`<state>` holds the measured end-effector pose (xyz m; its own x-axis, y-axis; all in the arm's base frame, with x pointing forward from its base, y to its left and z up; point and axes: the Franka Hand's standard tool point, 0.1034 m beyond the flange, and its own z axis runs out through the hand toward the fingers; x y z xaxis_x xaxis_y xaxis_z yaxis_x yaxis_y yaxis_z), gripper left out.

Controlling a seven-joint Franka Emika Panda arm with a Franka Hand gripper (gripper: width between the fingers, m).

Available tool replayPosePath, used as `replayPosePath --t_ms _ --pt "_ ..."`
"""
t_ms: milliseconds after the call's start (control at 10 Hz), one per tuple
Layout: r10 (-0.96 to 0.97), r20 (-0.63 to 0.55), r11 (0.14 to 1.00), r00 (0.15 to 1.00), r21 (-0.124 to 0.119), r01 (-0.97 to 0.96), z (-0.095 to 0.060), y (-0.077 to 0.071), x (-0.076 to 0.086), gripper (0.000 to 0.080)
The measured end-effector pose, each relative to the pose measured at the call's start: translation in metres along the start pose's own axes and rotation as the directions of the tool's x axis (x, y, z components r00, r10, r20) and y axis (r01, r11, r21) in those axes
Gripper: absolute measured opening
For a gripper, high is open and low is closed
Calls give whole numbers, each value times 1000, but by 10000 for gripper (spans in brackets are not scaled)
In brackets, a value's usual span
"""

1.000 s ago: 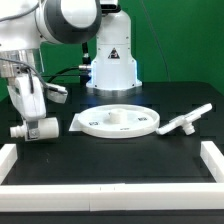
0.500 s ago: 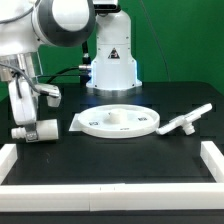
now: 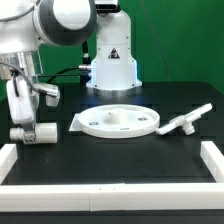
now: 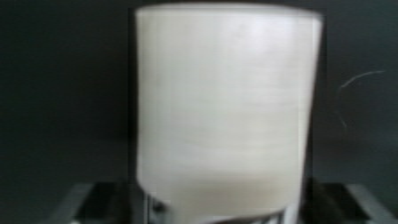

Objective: Assemble round table

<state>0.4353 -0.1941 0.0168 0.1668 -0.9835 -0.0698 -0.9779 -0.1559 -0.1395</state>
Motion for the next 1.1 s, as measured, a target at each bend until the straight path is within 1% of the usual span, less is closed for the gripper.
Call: replayPosePath --t_ms 100,200,700,800,900,1000,1100 --pt "0 0 1000 1000 0 0 0 0 0 591" --pt "0 0 1000 1000 -1 0 0 0 0 639" --pt "0 1 1000 1000 0 0 0 0 0 649" --pt "2 37 1000 999 4 -2 -7 -6 -7 649" --pt "-13 70 1000 997 27 11 -26 -16 -12 649" --pt "-64 68 997 996 40 61 -33 -15 -12 649" --pt "-88 80 996 993 28 86 -28 -5 -18 649"
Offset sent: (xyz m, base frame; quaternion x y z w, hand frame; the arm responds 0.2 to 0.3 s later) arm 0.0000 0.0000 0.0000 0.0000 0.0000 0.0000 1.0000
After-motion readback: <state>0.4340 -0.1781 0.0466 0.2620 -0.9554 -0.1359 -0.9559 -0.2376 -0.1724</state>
